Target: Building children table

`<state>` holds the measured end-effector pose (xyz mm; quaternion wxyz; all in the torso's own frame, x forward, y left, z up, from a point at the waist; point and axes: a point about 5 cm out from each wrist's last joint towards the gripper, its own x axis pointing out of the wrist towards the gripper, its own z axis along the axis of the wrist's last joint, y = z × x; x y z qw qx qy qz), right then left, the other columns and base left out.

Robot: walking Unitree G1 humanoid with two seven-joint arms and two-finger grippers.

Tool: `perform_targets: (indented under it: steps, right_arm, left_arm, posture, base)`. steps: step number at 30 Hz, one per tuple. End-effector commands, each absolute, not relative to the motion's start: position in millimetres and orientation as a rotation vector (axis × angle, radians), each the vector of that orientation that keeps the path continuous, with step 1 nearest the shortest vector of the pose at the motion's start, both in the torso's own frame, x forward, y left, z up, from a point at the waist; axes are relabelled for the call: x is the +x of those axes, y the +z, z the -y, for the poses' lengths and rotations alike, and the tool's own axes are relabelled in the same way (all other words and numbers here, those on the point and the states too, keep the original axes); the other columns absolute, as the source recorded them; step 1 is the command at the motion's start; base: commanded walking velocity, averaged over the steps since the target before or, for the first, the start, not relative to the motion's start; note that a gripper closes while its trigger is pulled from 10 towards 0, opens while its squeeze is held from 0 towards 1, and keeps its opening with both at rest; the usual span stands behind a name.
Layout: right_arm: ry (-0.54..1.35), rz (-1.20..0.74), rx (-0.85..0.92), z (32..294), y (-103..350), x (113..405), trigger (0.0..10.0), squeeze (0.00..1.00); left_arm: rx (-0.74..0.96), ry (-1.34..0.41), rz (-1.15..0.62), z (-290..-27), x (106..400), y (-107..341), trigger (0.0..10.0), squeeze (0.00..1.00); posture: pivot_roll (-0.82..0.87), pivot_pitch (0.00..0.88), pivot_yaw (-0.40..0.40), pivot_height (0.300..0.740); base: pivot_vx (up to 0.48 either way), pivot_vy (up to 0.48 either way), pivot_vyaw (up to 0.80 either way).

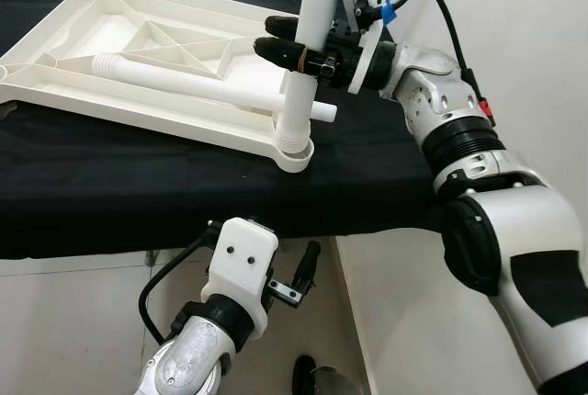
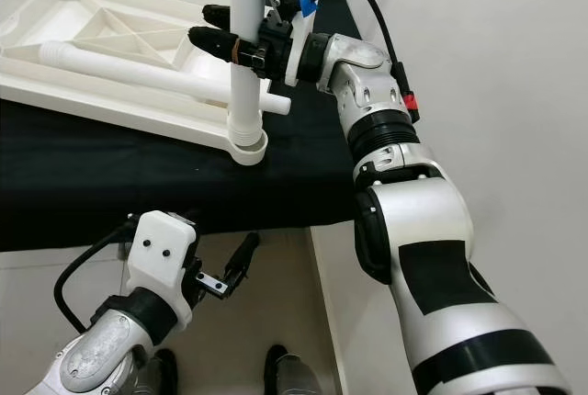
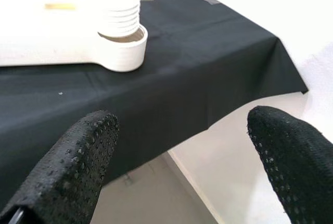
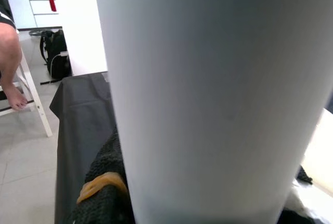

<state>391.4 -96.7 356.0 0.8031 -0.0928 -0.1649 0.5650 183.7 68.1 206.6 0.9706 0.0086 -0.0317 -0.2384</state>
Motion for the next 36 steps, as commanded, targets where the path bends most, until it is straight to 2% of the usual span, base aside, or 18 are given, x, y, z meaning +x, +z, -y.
perform_targets:
  steps: [1,12,28,36]
  right_arm:
    - [1.201,0.315,-0.206,102.9,344.9,393.5,10.0,0.0]
    - [1.222,0.289,-0.173,113.7,341.4,393.2,10.0,0.0]
    - [1.251,0.303,-0.146,100.0,341.5,392.4,10.0,0.0]
    - [1.104,0.312,-0.1,106.1,344.0,399.2,10.0,0.0]
  left_arm:
    - [0.016,-0.484,0.047,-66.4,181.4,205.0,10.0,0.0]
    - [0.028,-0.481,0.055,-68.0,186.0,206.7,10.0,0.0]
    - [0.033,-0.476,0.065,-69.1,188.7,209.5,10.0,0.0]
    - [0.037,-0.472,0.067,-70.0,190.3,209.9,10.0,0.0]
  posture:
    - [0.09,0.32,-0.138,0.74]
    - [0.08,0.316,-0.129,0.74]
    - [0.09,0.311,-0.128,0.74]
    - [0.09,0.31,-0.13,0.74]
  base:
    - [0.0,0.0,0.0]
    - [0.0,0.0,0.0]
    - [0.0,0.0,0.0]
    - [0.0,0.0,0.0]
